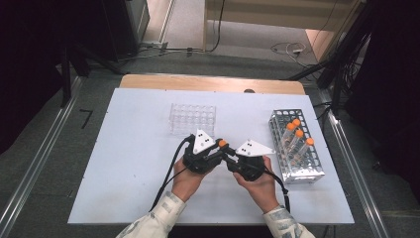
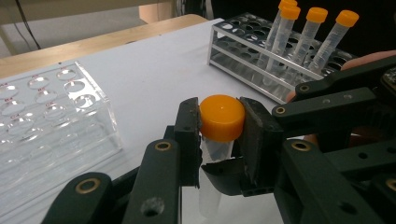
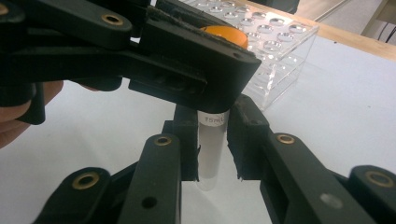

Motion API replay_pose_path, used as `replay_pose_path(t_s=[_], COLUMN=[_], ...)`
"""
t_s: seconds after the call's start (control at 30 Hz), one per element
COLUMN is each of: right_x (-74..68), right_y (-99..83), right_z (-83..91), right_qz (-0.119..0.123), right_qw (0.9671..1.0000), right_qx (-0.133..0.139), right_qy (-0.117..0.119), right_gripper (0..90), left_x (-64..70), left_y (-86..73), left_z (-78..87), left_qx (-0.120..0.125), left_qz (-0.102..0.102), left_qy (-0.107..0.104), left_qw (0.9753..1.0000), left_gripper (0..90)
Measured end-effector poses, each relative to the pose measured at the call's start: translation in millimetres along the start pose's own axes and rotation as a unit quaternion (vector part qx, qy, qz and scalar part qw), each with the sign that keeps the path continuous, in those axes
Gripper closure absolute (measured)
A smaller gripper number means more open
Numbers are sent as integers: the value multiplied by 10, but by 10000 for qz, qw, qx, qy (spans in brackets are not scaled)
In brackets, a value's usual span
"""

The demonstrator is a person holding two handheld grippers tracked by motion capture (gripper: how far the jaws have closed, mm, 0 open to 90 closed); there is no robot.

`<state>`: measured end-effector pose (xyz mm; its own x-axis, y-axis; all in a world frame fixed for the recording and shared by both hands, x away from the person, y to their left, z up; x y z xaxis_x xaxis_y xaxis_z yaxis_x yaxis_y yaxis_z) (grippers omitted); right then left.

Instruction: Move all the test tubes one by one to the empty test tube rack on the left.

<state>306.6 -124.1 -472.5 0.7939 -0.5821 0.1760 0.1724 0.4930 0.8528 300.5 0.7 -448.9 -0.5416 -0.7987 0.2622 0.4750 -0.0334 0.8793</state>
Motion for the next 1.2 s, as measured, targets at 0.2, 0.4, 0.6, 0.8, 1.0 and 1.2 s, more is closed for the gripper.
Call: replay_pose_path(t_s=[0.2, 0.4, 0.6, 0.8, 1.0, 1.2], right_x=[24, 75, 116, 160, 191, 207], right_y=[8, -14, -69, -116, -137, -153], right_z=[36, 66, 75, 96, 118, 131], right_qz=[-83, -196, -285, -330, -380, -408], right_qw=[9999, 9998, 9995, 9992, 9990, 9989], right_qx=[64, 57, -36, -116, -112, -120], right_qy=[-1, -63, -122, -176, -198, -206], right_gripper=[494, 331, 247, 240, 243, 245], left_x=[-63, -123, -159, -229, -304, -439], left_y=[45, 73, 98, 178, 295, 427], left_z=[-20, -34, -17, 14, 22, 8], left_qx=[7, 13, 33, 77, 146, 218], left_qz=[100, 261, 343, 435, 490, 573], left_qy=[45, 6, 2, 34, 108, 257], left_qw=[9999, 9997, 9994, 9990, 9986, 9978], left_gripper=[700, 700, 700, 701, 700, 700])
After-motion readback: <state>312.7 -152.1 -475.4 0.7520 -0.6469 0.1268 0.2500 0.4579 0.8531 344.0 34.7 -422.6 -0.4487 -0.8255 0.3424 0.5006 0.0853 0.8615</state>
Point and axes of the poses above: each handheld gripper's, and its own axes: z roughly backward along the jaws, y roughly out of its top, x roughly to its right, the point moved 4 cm from there along -z, roughly forward along the jaws, and after that the axes turned 11 degrees about z, right-handed, at the moved point
